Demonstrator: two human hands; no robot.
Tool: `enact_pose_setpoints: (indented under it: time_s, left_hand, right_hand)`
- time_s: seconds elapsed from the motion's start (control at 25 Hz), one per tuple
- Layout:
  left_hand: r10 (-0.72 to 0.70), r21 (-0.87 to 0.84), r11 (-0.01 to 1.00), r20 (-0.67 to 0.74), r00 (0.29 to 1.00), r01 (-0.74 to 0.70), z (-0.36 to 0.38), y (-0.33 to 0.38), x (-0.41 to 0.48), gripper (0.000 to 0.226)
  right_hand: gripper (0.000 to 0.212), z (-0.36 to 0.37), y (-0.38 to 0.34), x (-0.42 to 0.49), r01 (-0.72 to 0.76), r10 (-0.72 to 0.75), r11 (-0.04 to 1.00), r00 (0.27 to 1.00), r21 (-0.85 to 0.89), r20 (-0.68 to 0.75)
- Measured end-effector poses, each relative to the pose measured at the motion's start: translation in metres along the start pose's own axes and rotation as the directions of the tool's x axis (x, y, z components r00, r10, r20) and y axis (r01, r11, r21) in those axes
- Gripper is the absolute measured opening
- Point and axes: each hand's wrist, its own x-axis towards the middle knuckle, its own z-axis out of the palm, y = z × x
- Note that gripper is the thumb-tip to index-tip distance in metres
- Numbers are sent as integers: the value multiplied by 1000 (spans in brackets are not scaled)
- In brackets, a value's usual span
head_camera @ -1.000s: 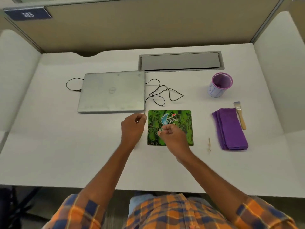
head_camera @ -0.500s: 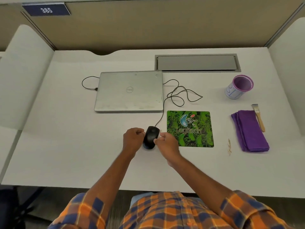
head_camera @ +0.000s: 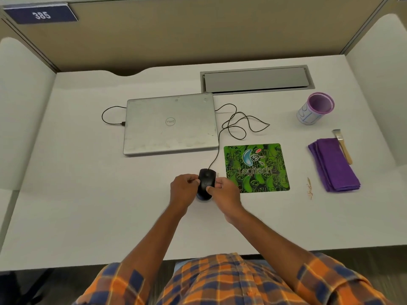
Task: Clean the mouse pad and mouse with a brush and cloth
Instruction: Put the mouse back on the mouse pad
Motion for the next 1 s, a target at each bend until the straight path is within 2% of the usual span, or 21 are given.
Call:
enact_pose_setpoints:
  time_s: [0.24, 0.4, 0.56, 0.68, 1.0]
  left_hand:
    - [3, -100, 995, 3, 1000, -3, 9, 8, -7, 22]
    - [23, -146, 989, 12, 1000, -21, 31, 23, -13, 26]
    - [37, -188, 982, 30, 999, -31, 62, 47, -19, 27]
    - [30, -208, 978, 43, 999, -20, 88, 65, -22, 20]
    - [-30, -243, 969, 46, 999, 40, 145, 94, -22, 25]
  right_hand:
    - [30, -13, -4, -1, 43, -43, 999, 999, 24, -34]
    - [25, -42, -7, 4, 90, -90, 996, 994, 12, -66]
    - [31, -80, -8, 13, 119, -117, 993, 988, 10, -102]
    - [37, -108, -10, 23, 115, -115, 993, 987, -5, -111]
    - [35, -163, -7, 57, 92, -98, 994, 991, -66, -96]
